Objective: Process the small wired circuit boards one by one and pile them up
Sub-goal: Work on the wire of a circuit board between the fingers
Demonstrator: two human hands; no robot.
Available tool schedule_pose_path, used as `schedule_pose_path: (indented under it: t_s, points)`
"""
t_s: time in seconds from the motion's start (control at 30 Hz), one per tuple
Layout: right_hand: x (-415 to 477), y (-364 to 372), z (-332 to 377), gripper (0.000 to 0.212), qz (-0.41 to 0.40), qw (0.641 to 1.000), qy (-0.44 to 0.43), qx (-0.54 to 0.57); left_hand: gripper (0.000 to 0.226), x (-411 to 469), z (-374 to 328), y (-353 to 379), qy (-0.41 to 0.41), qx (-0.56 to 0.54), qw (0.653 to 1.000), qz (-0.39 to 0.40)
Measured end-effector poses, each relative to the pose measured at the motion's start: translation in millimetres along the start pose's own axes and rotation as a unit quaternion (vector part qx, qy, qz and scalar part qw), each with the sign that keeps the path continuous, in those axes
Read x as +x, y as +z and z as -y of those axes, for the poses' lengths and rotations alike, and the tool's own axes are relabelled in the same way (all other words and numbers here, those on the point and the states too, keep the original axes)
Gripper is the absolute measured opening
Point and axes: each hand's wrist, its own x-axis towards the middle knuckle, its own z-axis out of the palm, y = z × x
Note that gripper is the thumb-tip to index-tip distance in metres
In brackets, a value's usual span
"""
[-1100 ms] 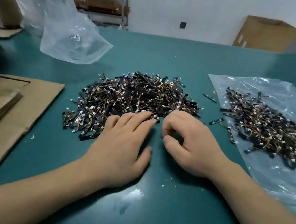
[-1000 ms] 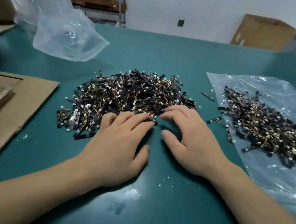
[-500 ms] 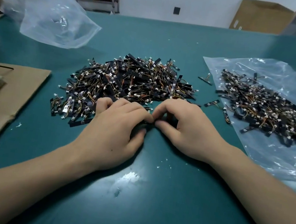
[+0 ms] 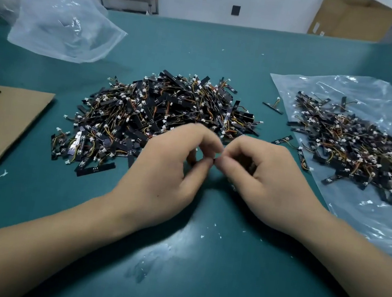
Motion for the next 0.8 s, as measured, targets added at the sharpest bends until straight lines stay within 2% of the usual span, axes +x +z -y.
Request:
schedule_pose_path:
  t_s: [0.1,0.17,0.3,0.4,0.57,0.7,0.8]
  points:
    - [-14,-9,-6,0.016,-0.041,0.996,0.055,0.049,0.02,4,-3,2,-0.035,-0.043,0.998,-0.018]
    - [-22,-11,-6,0.014,-0.061,0.994,0.055,0.064,0.003,8,-2,3,-0.055,-0.079,0.995,0.003]
    - [-20,-8,-1,0.008,-0.068,0.994,0.032,0.077,0.035,11,-5,9,-0.082,-0.128,0.987,0.051]
    - [-20,-7,2,0.005,-0.022,0.997,0.045,0.063,0.039,9,-5,7,-0.102,-0.155,0.981,0.061]
    - [-24,-10,4,0.027,0.007,0.994,0.065,0.092,0.024,10,-4,5,-0.068,-0.131,0.987,0.065]
    - [-20,-12,6,0.029,0.03,0.995,0.064,0.073,0.018,5,-8,5,-0.024,-0.084,0.994,0.07]
    - [-20,-13,8,0.03,0.021,0.995,0.059,0.08,0.021,7,-8,2,-0.023,-0.109,0.99,0.087]
